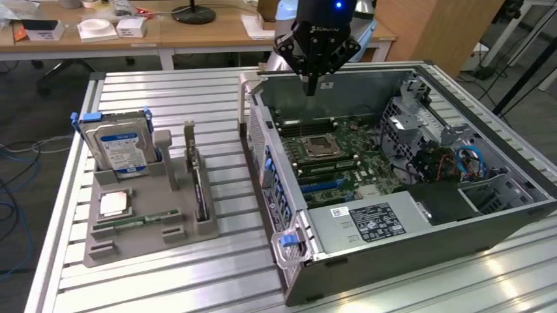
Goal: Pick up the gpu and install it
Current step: 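Reach for the gpu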
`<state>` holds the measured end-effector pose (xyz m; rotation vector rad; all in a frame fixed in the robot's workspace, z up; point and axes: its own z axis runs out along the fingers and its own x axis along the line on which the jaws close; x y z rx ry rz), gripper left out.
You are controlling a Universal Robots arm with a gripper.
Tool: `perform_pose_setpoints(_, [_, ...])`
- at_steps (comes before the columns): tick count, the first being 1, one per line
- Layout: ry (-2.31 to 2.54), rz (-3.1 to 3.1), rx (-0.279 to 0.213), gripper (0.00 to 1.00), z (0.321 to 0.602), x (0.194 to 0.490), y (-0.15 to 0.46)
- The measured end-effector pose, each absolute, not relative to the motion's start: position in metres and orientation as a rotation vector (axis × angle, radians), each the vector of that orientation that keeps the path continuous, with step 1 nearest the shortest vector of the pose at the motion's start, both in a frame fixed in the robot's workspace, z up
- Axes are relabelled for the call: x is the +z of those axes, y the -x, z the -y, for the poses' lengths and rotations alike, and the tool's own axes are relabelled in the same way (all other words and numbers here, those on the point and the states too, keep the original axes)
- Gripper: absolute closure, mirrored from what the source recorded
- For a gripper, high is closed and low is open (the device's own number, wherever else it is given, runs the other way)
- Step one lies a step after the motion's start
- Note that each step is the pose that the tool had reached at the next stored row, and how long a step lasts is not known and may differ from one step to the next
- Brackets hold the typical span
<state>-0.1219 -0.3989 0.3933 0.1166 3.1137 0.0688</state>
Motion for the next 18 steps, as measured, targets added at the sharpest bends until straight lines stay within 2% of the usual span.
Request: perform_pose_setpoints(18, [-0.117,-3.114,0.069,0.89,0.3988,0.3929,0.1297])
